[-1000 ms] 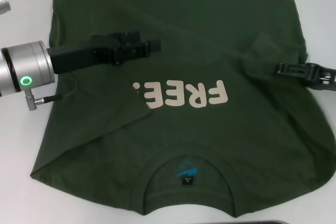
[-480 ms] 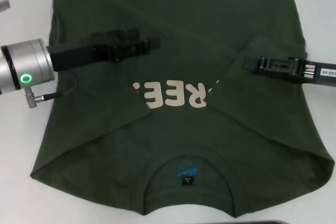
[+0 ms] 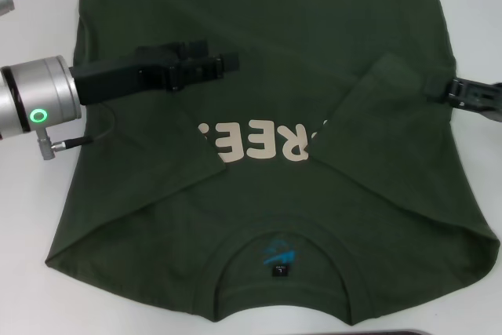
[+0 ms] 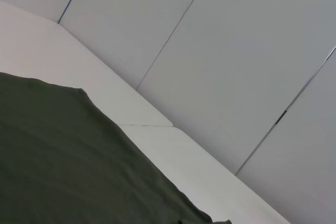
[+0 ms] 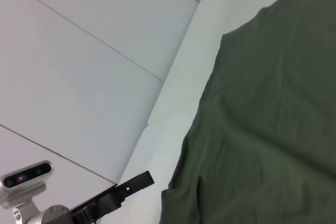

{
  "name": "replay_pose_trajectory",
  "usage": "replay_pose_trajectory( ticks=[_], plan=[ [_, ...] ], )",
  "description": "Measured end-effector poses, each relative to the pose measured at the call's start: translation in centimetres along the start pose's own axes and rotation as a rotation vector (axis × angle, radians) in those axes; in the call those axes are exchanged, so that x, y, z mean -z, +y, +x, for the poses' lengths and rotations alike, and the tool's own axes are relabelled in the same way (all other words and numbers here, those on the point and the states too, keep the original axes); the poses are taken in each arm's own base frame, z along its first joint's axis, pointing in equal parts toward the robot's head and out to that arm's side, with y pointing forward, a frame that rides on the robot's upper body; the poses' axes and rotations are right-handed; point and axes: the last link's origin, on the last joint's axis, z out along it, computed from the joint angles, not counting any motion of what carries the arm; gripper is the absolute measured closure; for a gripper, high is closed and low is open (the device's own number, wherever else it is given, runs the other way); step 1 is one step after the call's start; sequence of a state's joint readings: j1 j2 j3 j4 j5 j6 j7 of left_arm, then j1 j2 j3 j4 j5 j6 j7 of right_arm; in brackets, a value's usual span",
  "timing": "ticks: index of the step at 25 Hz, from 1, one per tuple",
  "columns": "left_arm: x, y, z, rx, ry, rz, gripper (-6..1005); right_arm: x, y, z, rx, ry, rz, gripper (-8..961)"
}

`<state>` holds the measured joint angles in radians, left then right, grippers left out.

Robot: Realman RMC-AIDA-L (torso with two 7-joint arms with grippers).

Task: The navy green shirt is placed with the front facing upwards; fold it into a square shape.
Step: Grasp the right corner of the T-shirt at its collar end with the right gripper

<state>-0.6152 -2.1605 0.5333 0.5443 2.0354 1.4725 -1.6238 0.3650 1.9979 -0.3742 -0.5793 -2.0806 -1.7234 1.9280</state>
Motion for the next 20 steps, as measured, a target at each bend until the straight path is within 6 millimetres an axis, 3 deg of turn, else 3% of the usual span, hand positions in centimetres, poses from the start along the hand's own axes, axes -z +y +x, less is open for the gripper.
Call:
replay_pose_trajectory(
  ticks=[8, 20],
  plan=[
    [0.1, -0.1, 0.0, 0.0, 0.005, 0.005, 125, 3.7, 0.9, 0.9, 0.034, -0.106, -0.059, 231],
    [-0.1, 0.0, 0.0, 0.009, 0.016, 0.005, 125, 9.7, 1.1, 4.3, -0.223, -0.019, -0.014, 235]
  ],
)
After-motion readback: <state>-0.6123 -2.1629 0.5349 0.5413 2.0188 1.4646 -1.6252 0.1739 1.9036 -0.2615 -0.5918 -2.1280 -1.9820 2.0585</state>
